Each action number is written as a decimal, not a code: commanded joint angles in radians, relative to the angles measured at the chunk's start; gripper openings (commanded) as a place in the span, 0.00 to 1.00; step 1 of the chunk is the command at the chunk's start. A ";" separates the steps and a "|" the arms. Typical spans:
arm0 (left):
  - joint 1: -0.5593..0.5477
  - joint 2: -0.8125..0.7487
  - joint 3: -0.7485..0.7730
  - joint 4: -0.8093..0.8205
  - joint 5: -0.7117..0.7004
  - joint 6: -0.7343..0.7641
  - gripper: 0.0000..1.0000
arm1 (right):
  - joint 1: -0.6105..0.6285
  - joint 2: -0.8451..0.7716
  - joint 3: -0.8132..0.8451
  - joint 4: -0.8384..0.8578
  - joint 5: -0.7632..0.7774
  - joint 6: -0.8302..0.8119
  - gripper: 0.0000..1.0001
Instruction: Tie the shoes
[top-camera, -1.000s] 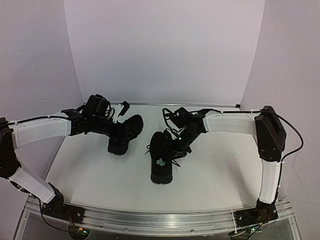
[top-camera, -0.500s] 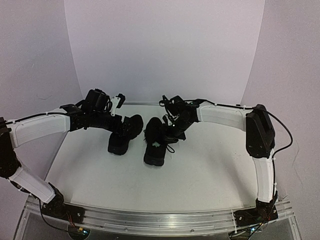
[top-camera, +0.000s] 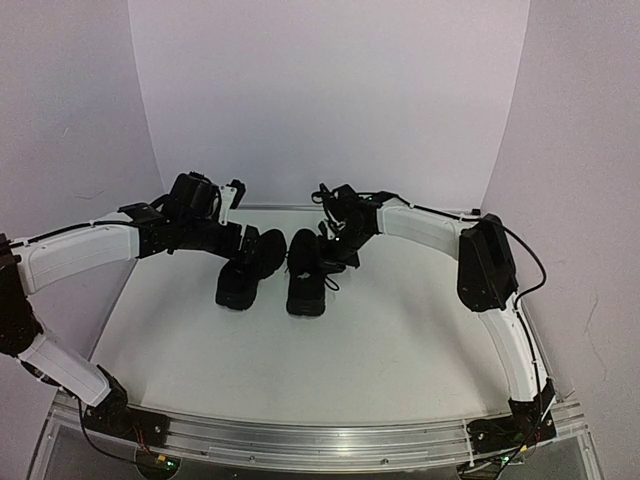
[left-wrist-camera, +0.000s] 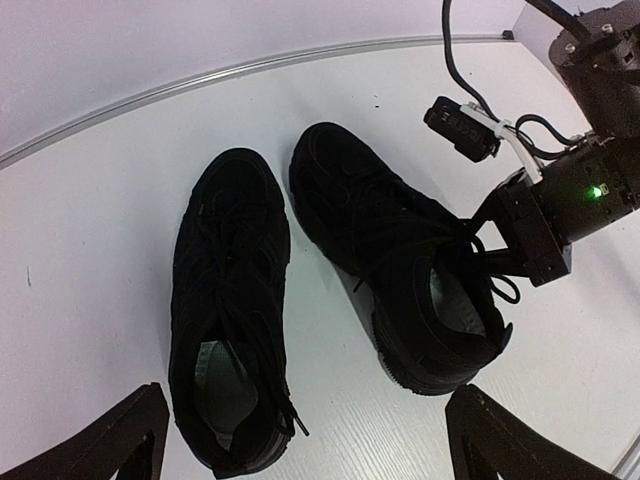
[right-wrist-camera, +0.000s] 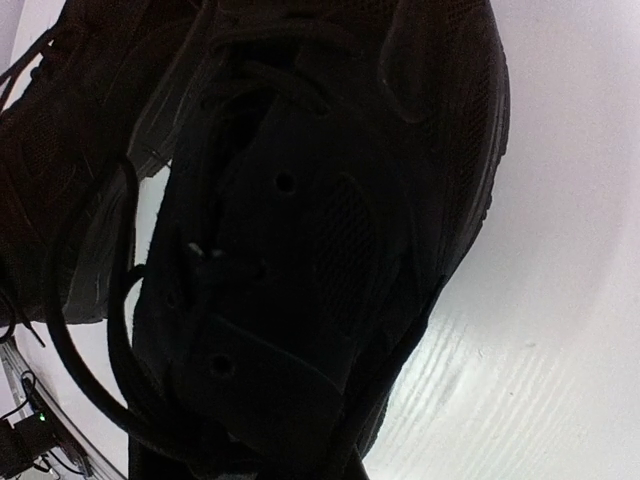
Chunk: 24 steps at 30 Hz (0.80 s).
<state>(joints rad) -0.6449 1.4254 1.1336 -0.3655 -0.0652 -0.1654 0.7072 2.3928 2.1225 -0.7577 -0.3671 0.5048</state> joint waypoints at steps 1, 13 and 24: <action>0.007 0.012 0.042 0.028 -0.025 -0.007 1.00 | 0.014 0.084 0.172 0.060 -0.092 -0.031 0.00; 0.026 0.051 0.131 -0.064 0.029 -0.083 1.00 | -0.016 -0.067 0.024 0.065 -0.130 -0.041 0.65; 0.096 0.145 0.468 -0.382 0.127 -0.118 1.00 | -0.113 -0.577 -0.337 0.095 -0.082 -0.105 0.89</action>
<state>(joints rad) -0.5945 1.5890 1.5287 -0.6387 -0.0039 -0.2678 0.6212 2.0233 1.8567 -0.6996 -0.4749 0.4329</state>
